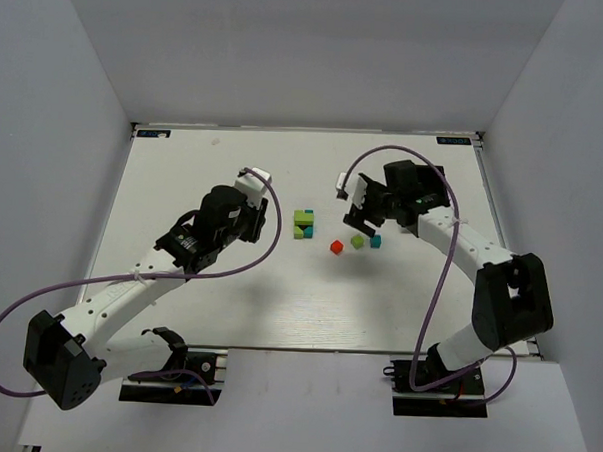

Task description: Build the wood block tower

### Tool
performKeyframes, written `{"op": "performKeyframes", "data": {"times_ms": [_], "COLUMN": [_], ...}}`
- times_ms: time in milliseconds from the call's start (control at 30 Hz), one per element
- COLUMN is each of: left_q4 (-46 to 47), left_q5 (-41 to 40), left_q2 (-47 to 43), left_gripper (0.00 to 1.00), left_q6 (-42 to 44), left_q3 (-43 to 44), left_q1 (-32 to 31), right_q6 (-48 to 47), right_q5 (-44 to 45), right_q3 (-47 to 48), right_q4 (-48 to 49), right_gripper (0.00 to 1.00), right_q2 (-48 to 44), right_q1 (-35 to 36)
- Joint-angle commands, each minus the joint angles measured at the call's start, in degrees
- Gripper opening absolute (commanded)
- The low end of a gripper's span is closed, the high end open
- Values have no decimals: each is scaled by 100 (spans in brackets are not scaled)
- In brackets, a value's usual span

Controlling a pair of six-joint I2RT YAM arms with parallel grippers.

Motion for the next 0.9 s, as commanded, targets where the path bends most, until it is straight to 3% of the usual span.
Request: {"op": "performKeyframes", "data": {"times_ms": [0,33,100,133,200,233,333,433,867], "left_q4": [37,37,37,37,37,37,37,37,37], "left_q5": [68,68,68,68,121,121,121,121,121], "left_q2": [-192,-192,-192,-192,-192,-192,-192,-192,-192], "left_gripper": [49,58,59,61,61,61,61,61,62], "left_q6": [-2,-2,-2,-2,-2,-2,-2,-2,50], "left_q3": [-20,-20,-20,-20,-20,-20,-20,-20,-20], "left_q1": [35,35,35,35,35,35,35,35,35], "right_q6": [-1197,-1454,-2314,-2510,-3142,-3510,-4563,-4997,-5201], "right_q5": [-820,-1005,-1656,-2014,-2165,-2254,-2281,-2194,-1869], "right_q3": [-163,-103,38,282,425,495,549,513,1084], "right_q4": [-132,-299,-1000,-1413,-1671,-2037,-2357,-2392,-2762], "right_gripper": [78,65,39,38,44,58,67,69,66], "right_q2": [-183,-96,89,289,519,677,889,1082,1943], "right_q1": [-394,-490,-701,-763,-842,-869,-887,-825,-746]}}
